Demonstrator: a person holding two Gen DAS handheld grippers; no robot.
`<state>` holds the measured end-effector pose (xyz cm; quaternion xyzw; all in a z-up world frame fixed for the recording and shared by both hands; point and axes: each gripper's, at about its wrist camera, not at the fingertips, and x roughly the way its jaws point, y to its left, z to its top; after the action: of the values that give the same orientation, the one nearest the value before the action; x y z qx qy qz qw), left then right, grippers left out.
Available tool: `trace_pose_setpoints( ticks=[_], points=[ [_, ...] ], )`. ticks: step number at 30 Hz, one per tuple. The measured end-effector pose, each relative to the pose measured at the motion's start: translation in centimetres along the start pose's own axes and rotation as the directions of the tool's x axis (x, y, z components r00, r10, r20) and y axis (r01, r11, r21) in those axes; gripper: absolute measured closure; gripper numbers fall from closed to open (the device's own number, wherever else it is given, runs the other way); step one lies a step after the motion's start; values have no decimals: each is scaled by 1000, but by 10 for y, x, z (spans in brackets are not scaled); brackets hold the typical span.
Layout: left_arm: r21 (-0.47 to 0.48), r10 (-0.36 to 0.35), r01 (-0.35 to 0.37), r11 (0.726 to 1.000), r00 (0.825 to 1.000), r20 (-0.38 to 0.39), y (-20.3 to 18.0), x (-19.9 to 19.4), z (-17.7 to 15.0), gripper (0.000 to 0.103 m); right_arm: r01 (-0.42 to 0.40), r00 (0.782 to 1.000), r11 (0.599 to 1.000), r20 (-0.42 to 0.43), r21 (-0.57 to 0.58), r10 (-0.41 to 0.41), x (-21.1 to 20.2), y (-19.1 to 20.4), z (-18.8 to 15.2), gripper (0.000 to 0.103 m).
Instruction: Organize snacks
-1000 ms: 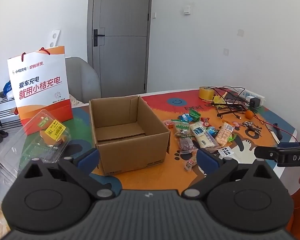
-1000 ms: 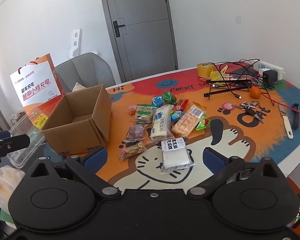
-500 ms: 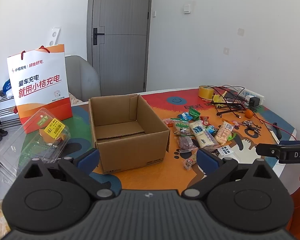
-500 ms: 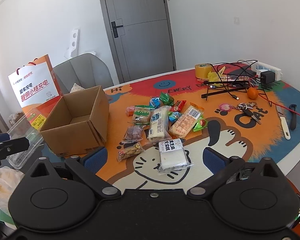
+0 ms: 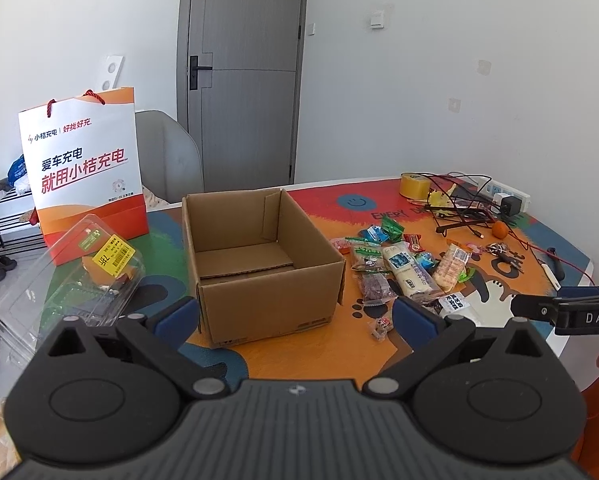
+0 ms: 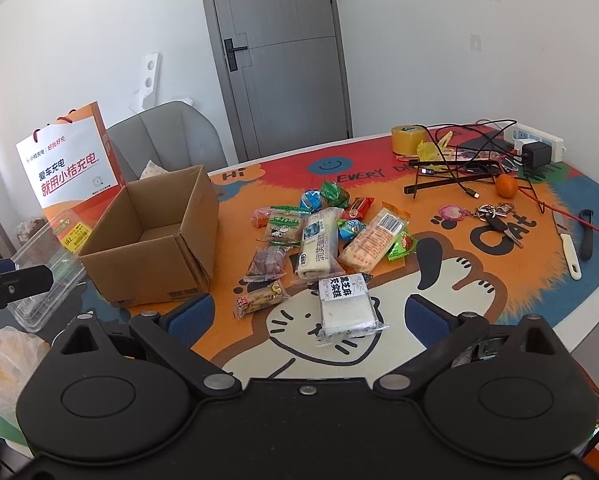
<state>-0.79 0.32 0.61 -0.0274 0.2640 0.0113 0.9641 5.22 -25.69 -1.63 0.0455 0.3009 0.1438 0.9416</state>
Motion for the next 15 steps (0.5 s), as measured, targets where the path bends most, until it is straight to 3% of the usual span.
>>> trace_pose_setpoints(
  ticks=[15],
  points=[
    [-4,-8,8,1000,1000,-7,2,3,0,1,1,1000,1000,1,-7,-1,0,0,0,0]
  ],
)
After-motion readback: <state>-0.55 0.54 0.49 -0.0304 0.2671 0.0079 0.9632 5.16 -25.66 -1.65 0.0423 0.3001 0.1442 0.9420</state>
